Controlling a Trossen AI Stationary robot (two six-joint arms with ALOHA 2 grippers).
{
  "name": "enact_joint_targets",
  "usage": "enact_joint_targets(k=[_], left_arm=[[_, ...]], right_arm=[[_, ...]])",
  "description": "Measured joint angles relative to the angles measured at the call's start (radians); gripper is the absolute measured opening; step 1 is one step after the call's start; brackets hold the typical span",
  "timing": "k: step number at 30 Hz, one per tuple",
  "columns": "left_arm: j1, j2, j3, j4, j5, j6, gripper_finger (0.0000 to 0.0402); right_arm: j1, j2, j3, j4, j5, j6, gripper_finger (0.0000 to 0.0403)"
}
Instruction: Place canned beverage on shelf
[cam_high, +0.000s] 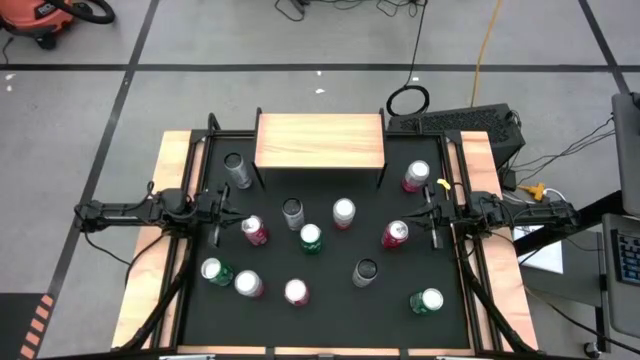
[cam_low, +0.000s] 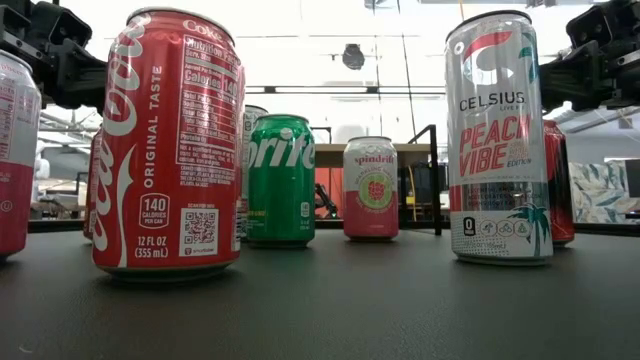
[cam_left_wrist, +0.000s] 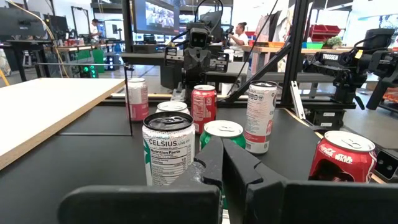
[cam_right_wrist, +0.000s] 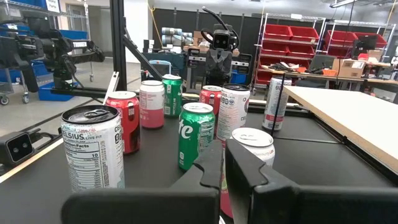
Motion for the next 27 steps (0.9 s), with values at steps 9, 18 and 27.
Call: enact_joint_targets(k=[9, 18, 27], left_arm=[[0.0, 0.0, 0.0, 0.0, 0.0, 0.0, 0.0001], [0.0, 0.0, 0.0, 0.0, 0.0, 0.0, 0.0001], [0.0, 0.0, 0.0, 0.0, 0.0, 0.0, 0.0001]], right_arm=[[0.0, 0.0, 0.0, 0.005, 0.075, -0.001, 0.0], [0.0, 0.0, 0.0, 0.006, 0.075, -0.002, 0.0], [0.0, 0.0, 0.0, 0.005, 0.075, -0.004, 0.0]])
